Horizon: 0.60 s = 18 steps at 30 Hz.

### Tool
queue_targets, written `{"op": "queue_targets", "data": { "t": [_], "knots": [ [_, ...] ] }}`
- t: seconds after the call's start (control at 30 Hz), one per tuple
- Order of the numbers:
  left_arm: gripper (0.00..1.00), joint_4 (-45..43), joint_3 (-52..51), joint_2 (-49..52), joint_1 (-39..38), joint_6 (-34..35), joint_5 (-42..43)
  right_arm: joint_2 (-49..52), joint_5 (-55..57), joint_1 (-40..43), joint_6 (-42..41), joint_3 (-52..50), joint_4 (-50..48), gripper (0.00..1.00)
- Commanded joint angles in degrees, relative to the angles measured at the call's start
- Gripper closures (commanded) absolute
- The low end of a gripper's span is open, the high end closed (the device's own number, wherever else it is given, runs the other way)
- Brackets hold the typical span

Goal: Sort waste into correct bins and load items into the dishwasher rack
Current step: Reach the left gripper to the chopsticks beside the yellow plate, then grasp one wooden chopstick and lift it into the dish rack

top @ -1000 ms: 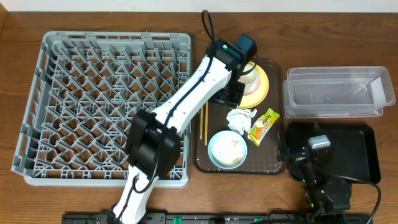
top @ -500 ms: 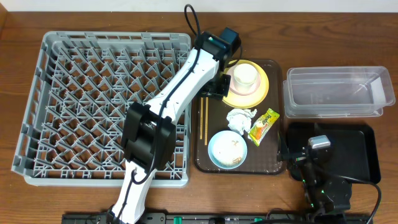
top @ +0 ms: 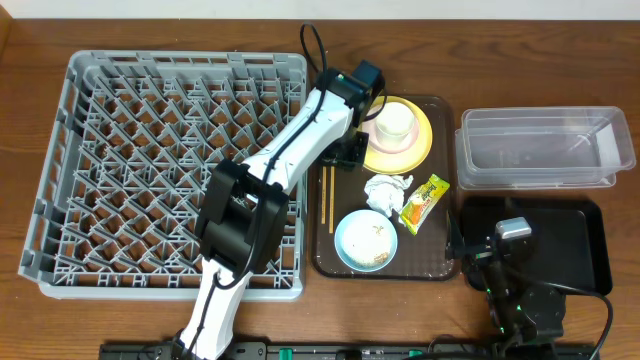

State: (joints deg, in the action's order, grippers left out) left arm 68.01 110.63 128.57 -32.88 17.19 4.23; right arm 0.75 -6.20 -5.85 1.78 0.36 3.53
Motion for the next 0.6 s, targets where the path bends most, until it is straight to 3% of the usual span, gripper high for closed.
{"op": "queue_targets", "data": {
  "t": [0.0, 0.57],
  "knots": [
    [0.71, -1.57, -2.03, 0.35, 0.15, 0.28, -0.90, -0.04, -0.26, 0.20, 0.00, -0.04, 0.15, 0.01],
    [0.71, -14.93, -12.94, 0.35, 0.15, 0.31, -2.38, -0.04, -0.26, 0.20, 0.00, -0.04, 0.15, 0.01]
  ]
}}
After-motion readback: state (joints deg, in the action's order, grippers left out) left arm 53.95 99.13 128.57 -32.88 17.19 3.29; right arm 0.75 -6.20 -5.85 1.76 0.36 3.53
